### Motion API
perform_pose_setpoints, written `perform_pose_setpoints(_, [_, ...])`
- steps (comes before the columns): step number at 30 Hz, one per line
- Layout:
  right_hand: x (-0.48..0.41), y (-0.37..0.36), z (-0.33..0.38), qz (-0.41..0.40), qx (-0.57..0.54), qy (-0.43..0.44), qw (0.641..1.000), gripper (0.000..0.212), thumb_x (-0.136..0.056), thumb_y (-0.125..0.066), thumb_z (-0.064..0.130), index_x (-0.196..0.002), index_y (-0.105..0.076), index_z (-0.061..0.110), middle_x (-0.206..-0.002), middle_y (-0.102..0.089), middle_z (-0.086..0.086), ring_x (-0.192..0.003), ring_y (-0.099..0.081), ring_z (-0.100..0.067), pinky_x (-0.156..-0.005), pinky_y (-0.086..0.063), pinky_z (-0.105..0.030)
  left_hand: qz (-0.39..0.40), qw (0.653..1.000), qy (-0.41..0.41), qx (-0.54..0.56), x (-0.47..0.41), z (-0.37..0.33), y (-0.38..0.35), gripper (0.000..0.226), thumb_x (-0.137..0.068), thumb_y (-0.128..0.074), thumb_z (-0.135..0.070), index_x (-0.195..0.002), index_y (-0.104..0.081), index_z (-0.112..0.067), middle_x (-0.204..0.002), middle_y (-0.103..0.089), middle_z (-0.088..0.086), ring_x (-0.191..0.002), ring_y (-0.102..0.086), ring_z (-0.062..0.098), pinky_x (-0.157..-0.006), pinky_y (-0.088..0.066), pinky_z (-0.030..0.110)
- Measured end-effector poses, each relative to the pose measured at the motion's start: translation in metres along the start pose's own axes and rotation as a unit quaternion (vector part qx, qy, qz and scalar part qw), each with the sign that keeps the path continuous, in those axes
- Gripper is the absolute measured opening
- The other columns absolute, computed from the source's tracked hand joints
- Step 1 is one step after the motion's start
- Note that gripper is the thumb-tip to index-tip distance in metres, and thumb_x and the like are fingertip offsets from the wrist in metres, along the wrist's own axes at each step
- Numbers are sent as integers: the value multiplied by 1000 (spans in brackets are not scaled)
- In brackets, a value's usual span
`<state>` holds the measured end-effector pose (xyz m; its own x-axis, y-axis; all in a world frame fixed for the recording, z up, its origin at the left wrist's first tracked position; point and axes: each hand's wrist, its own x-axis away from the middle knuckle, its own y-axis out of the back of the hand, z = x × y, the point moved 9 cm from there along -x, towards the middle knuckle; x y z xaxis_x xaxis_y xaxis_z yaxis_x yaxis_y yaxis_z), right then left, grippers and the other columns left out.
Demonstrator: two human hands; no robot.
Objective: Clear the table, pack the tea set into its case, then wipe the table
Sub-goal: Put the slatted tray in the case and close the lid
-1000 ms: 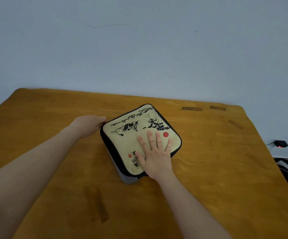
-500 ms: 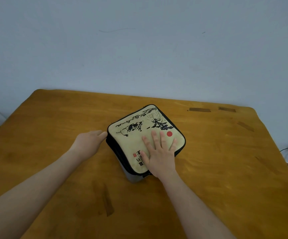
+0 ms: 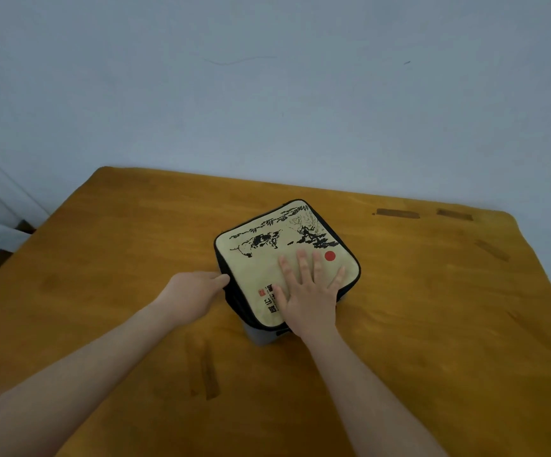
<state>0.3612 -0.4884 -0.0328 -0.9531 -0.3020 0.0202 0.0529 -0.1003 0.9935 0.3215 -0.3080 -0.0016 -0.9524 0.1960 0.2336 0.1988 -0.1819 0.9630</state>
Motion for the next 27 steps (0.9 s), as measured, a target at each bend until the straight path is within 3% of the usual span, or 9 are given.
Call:
perform_pose_setpoints(6, [0,1,1,-5,-13,5,1000,64,-92,-3,60,-153,2,40,-163,5,-2,-149,10,-30,-107,10,-72,-14,997,29,68,24,-32,-3,5,-99,-39,-19,-98,-44,-21,-80,-44,-10,-68,-43,11,-44,-22,21])
perform_pose_setpoints(11, [-1,3,1,-12,-14,6,1000,61,-97,-12,59,-153,1,38,-163,5,-3,-149,8,-31,-108,9,-71,-26,994,62,90,31,-45,-4,4,-97,-42,-17,-95,-44,-20,-77,-42,-7,-67,-44,14,-45,-27,25])
perform_pose_setpoints(14, [0,3,2,-20,-15,5,1000,63,-95,-12,58,-154,-9,36,-163,-4,-6,-149,0,-33,-107,9,-72,1,993,91,74,37,-59,-12,3,-97,-40,-19,-95,-40,-21,-76,-41,-7,-65,-44,15,-47,-30,28])
perform_pose_setpoints(16, [1,2,4,-18,-13,2,1000,64,-94,-14,57,-153,-18,33,-162,-12,-9,-148,-8,-35,-107,11,-71,5,991,121,62,41,-64,-12,5,-98,-38,-18,-101,-42,-19,-70,-33,-8,-58,-37,13,-44,-24,27])
perform_pose_setpoints(18, [3,9,3,-41,-35,-7,999,61,-94,-22,50,-148,-37,24,-156,-30,-14,-144,-25,-37,-108,1,-71,-2,987,151,55,44,-64,-6,9,-100,-37,-19,-104,-45,-17,-67,-30,-9,-53,-32,10,-43,-19,26])
perform_pose_setpoints(21, [29,31,18,-141,-87,83,983,47,-94,-32,34,-128,-59,16,-138,-53,-16,-130,-47,-37,-102,-37,-64,-33,973,212,89,53,-56,-3,22,-103,-36,-31,-102,-52,-17,-69,-39,-9,-63,-44,15,-47,-28,28])
perform_pose_setpoints(24, [71,46,51,-199,-135,228,943,29,-89,-47,21,-112,-65,17,-110,-61,-6,-109,-55,-26,-92,-49,-45,-67,952,257,152,64,-49,-5,26,-100,-42,-35,-97,-59,-17,-75,-57,-3,-66,-54,18,-55,-43,29])
perform_pose_setpoints(27, [90,47,85,-191,-120,316,921,27,-79,-66,15,-107,-68,16,-85,-61,1,-82,-56,-19,-70,-49,-32,-104,928,284,217,73,-46,-5,18,-95,-49,-29,-91,-61,-16,-78,-65,1,-65,-54,21,-53,-39,31])
